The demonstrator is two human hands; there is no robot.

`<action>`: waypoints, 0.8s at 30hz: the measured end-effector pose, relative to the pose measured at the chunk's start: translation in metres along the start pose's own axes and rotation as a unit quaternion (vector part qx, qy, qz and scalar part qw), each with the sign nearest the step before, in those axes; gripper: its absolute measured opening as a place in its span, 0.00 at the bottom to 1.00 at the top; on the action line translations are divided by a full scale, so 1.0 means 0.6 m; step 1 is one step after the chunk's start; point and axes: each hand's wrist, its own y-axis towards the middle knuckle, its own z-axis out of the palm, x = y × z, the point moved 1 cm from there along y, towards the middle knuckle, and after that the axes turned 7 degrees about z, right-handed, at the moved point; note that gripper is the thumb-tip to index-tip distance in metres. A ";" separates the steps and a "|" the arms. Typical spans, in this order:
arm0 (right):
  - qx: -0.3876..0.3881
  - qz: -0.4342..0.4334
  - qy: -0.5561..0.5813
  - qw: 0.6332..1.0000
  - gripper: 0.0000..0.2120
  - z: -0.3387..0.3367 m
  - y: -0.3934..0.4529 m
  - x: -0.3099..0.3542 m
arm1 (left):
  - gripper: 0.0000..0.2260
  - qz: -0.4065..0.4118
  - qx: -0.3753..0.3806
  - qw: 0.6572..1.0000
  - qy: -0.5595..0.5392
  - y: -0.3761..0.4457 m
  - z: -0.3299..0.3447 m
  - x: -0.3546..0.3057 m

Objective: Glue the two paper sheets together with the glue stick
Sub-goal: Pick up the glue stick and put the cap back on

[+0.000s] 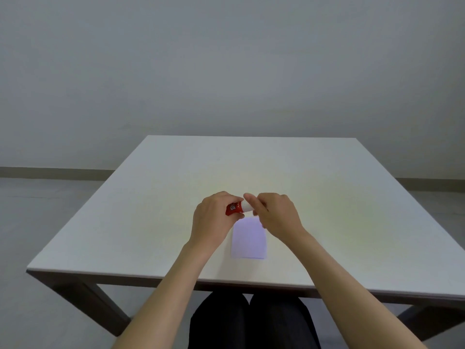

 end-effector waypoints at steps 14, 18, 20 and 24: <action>-0.011 -0.079 -0.008 0.997 0.14 -0.008 0.005 0.006 | 0.11 -0.034 -0.051 0.998 0.007 -0.007 0.010 0.002; -0.031 -0.069 -0.042 0.996 0.16 -0.005 0.002 0.016 | 0.11 -0.026 -0.070 0.997 0.008 -0.005 0.013 0.003; -0.099 -0.008 -0.128 0.987 0.26 -0.009 0.004 0.023 | 0.11 -0.022 -0.088 0.996 0.003 -0.006 0.023 -0.001; -0.102 0.011 -0.064 0.993 0.30 -0.019 -0.001 0.022 | 0.14 -0.090 -0.152 0.981 -0.076 0.012 0.027 0.023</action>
